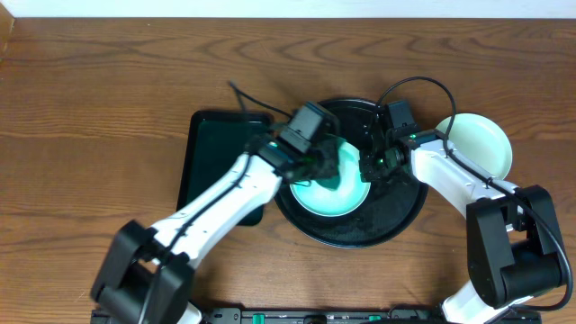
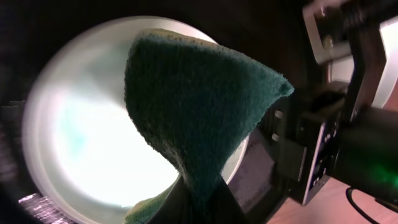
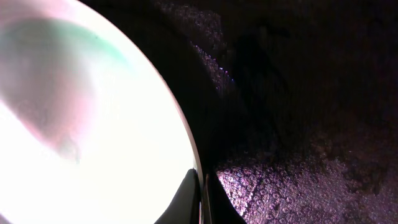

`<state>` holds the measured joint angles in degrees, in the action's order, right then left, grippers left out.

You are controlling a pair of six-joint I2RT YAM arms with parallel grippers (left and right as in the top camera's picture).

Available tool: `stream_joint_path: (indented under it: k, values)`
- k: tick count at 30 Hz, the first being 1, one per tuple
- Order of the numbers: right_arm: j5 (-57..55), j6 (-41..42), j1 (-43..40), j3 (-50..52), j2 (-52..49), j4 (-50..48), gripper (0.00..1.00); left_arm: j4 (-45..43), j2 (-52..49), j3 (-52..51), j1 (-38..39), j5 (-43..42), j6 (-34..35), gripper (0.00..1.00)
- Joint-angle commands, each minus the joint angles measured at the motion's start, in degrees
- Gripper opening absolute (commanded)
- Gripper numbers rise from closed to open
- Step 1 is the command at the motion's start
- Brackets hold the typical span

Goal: Clean dirty plates on tray and stack at the side
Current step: 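Lift the sponge off the plate and carry it left to the green tray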

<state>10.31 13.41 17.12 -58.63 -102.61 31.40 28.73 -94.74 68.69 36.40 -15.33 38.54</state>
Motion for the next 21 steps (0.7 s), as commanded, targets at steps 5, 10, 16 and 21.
stream_joint_path:
  k: [5, 10, 16, 21]
  values:
    - [2.0, -0.2, 0.6, 0.3, -0.7, -0.2, 0.01, 7.0, 4.9, -0.2, -7.8, -0.5, -7.3, 0.08]
    - [2.0, -0.2, 0.6, 0.3, -0.7, -0.2, 0.01, 12.2, 5.8, -0.2, -14.6, -0.4, -11.8, 0.07]
    - [2.0, -0.2, 0.6, 0.3, -0.7, -0.2, 0.01, 20.6, 5.7, -0.2, -24.1, 8.6, -15.1, 0.08]
    - [2.0, -0.2, 0.6, 0.3, -0.7, -0.2, 0.01, 23.3, 5.3, -0.2, -27.3, 10.3, -24.0, 0.08]
